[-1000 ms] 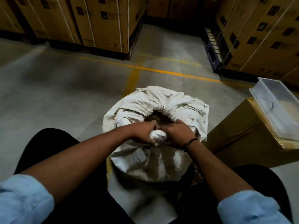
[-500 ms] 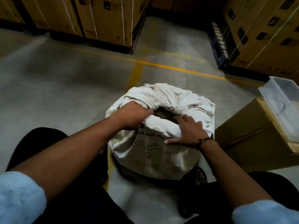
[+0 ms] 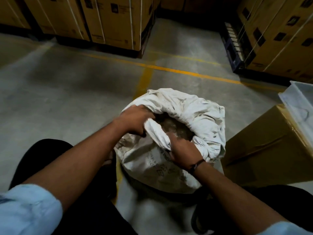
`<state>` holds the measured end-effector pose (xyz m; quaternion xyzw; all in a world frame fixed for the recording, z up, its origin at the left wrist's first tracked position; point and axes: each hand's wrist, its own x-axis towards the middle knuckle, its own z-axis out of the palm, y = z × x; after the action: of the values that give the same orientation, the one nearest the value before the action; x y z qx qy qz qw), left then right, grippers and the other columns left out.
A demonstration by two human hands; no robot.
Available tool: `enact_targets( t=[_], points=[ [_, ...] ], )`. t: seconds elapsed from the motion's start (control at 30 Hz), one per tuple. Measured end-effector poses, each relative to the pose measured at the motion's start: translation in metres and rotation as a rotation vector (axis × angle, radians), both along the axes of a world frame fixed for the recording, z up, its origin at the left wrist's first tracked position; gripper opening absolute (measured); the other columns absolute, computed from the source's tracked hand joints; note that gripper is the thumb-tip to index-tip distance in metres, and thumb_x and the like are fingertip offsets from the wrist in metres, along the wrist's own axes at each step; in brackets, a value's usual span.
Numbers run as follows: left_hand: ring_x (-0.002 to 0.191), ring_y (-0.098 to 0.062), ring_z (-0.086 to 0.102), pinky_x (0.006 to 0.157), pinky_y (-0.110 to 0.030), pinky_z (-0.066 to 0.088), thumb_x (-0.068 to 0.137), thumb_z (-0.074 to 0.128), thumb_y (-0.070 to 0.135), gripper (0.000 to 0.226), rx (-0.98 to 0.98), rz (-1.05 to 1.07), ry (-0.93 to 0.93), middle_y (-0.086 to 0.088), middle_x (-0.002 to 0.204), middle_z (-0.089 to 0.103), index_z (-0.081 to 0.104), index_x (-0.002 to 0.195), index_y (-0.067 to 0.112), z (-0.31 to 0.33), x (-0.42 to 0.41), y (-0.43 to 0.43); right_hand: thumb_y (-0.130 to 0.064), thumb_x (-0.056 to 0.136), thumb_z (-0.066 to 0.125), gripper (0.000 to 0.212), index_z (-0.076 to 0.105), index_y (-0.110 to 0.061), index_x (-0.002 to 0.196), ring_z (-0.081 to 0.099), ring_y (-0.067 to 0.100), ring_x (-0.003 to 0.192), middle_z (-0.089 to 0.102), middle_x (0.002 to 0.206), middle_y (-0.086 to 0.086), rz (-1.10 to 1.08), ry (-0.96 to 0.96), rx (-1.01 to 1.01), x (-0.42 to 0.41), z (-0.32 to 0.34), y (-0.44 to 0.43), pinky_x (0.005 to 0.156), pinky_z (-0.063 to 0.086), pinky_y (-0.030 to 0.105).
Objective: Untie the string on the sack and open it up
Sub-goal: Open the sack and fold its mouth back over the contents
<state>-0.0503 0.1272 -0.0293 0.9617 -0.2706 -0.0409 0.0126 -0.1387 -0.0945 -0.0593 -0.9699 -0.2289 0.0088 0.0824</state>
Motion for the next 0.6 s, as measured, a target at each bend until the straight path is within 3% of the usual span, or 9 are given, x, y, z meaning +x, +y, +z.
enact_targets(
  t=[0.07, 0.17, 0.23, 0.33, 0.4, 0.43, 0.5, 0.57, 0.6],
  points=[
    [0.128, -0.018, 0.047, 0.105, -0.035, 0.036, 0.059, 0.074, 0.055, 0.078, 0.037, 0.043, -0.065, 0.009, 0.136, 0.055, 0.052, 0.132, 0.041, -0.006, 0.008, 0.004, -0.027, 0.081, 0.066, 0.065, 0.042, -0.009, 0.138, 0.067, 0.040, 0.076, 0.070, 0.095, 0.015, -0.010, -0.066, -0.021, -0.009, 0.000, 0.003, 0.053, 0.041, 0.037],
    [0.140, -0.023, 0.030, 0.115, -0.040, 0.022, 0.059, 0.078, 0.058, 0.100, 0.209, 0.049, 0.045, 0.001, 0.150, 0.039, 0.036, 0.147, 0.036, -0.005, 0.009, -0.008, -0.027, 0.053, 0.086, 0.071, 0.061, -0.008, 0.116, 0.059, 0.027, 0.041, 0.063, 0.060, 0.005, -0.025, -0.211, -0.162, -0.016, -0.006, 0.005, 0.037, 0.022, 0.024],
    [0.145, -0.025, 0.020, 0.118, -0.044, 0.014, 0.054, 0.080, 0.063, 0.109, 0.287, -0.065, 0.153, 0.002, 0.157, 0.029, 0.032, 0.149, 0.038, 0.009, 0.008, -0.015, -0.022, 0.051, 0.086, 0.070, 0.061, -0.007, 0.115, 0.057, 0.026, 0.039, 0.063, 0.061, 0.004, -0.003, -0.281, -0.141, -0.019, -0.015, 0.005, 0.033, 0.025, 0.024],
    [0.149, -0.022, 0.015, 0.120, -0.050, 0.006, 0.049, 0.077, 0.072, 0.110, 0.225, -0.289, 0.252, 0.011, 0.159, 0.028, 0.032, 0.146, 0.046, 0.024, 0.001, -0.029, -0.014, 0.067, 0.074, 0.055, 0.059, -0.003, 0.119, 0.060, 0.029, 0.047, 0.065, 0.073, 0.009, 0.037, -0.334, -0.102, -0.017, -0.023, 0.009, 0.036, 0.035, 0.029],
    [0.134, -0.020, 0.044, 0.115, -0.041, 0.030, 0.049, 0.082, 0.068, 0.101, 0.216, -0.290, 0.453, 0.010, 0.140, 0.054, 0.044, 0.140, 0.042, 0.022, -0.009, -0.039, -0.019, 0.080, 0.061, 0.050, 0.050, -0.005, 0.127, 0.062, 0.033, 0.052, 0.065, 0.078, 0.012, 0.090, -0.260, -0.091, -0.015, -0.022, 0.015, 0.039, 0.040, 0.034],
    [0.117, -0.018, 0.058, 0.102, -0.033, 0.043, 0.052, 0.086, 0.061, 0.088, 0.232, -0.266, 0.566, 0.009, 0.121, 0.066, 0.056, 0.130, 0.036, 0.019, -0.011, -0.042, -0.028, 0.085, 0.058, 0.054, 0.041, -0.008, 0.132, 0.065, 0.035, 0.060, 0.066, 0.086, 0.014, 0.126, -0.179, -0.082, -0.013, -0.021, 0.017, 0.044, 0.044, 0.037],
    [0.087, -0.015, 0.065, 0.077, -0.024, 0.047, 0.059, 0.090, 0.048, 0.059, 0.272, -0.215, 0.664, 0.009, 0.090, 0.070, 0.070, 0.109, 0.024, 0.014, -0.009, -0.041, -0.055, 0.083, 0.063, 0.084, 0.024, -0.012, 0.143, 0.066, 0.036, 0.089, 0.065, 0.113, 0.017, 0.219, 0.070, -0.037, -0.006, -0.011, 0.015, 0.066, 0.051, 0.040],
    [0.081, -0.017, 0.064, 0.075, -0.027, 0.050, 0.064, 0.087, 0.043, 0.050, 0.300, -0.207, 0.595, 0.006, 0.087, 0.069, 0.071, 0.106, 0.021, 0.013, -0.007, -0.035, -0.062, 0.072, 0.074, 0.105, 0.020, -0.015, 0.149, 0.061, 0.028, 0.111, 0.060, 0.128, 0.011, 0.213, 0.346, 0.096, 0.005, 0.006, 0.007, 0.086, 0.047, 0.030],
    [0.082, -0.018, 0.064, 0.079, -0.031, 0.053, 0.065, 0.085, 0.043, 0.050, 0.298, -0.210, 0.536, 0.004, 0.091, 0.070, 0.069, 0.107, 0.022, 0.011, -0.006, -0.034, -0.060, 0.067, 0.080, 0.105, 0.025, -0.019, 0.147, 0.060, 0.022, 0.114, 0.061, 0.128, 0.007, 0.156, 0.427, 0.174, 0.012, 0.014, 0.001, 0.088, 0.045, 0.024]
  ],
)
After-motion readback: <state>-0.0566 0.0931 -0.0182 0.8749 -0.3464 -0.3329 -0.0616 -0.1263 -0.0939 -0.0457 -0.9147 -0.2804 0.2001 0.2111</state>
